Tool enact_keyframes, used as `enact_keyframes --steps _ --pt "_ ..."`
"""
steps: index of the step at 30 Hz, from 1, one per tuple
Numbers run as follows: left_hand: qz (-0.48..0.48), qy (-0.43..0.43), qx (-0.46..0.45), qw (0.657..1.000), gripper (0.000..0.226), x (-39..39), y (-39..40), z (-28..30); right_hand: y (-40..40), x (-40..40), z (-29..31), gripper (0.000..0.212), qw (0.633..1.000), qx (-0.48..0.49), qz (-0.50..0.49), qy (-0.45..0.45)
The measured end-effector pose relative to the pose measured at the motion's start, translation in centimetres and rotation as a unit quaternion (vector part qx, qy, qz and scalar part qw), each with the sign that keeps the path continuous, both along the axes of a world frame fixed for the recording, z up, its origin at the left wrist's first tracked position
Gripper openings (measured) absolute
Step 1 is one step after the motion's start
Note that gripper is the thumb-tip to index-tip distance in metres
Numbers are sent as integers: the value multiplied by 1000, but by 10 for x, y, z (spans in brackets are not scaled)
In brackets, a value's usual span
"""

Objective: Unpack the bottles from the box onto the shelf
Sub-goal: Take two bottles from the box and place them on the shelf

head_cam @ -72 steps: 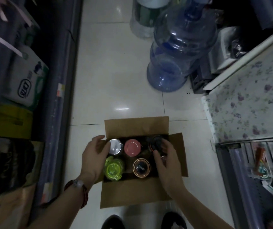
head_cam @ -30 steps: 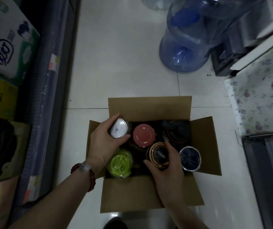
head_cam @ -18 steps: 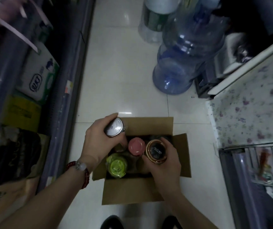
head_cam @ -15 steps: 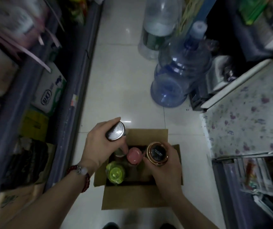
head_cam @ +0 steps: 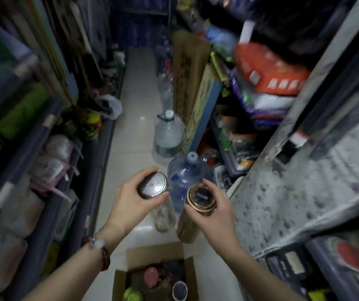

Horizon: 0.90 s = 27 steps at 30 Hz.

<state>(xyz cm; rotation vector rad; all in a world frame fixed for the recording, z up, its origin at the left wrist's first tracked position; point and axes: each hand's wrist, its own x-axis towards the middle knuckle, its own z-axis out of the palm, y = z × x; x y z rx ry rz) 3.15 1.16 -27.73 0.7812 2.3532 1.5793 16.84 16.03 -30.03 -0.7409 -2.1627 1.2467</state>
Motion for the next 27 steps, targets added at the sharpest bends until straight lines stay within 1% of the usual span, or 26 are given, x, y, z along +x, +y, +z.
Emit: enact_keyframes --steps 7,10,13,16,20,22,23,26,27 --pt "-86 27 98 991 59 31 46 153 27 29 165 68 992 81 -47 83" --pt "-133 50 130 981 58 55 67 215 34 54 230 67 985 87 -73 126" --pt "-182 52 160 969 51 81 88 270 44 86 284 71 979 82 -98 157" --pt "-214 43 193 957 52 111 109 318 50 126 334 71 971 73 -125 190" --pt "-253 9 226 940 55 157 141 373 57 183 389 74 958 63 -173 220" --pt "-283 -9 235 930 57 184 157 397 64 213 411 68 952 55 -195 230" --pt "-295 -16 245 923 55 198 164 409 67 228 422 63 948 53 -205 237" --pt "-326 -33 272 905 40 241 183 442 73 273 455 59 938 67 -233 250" --pt "-342 -41 280 896 38 254 188 453 74 287 466 55 935 75 -241 250"
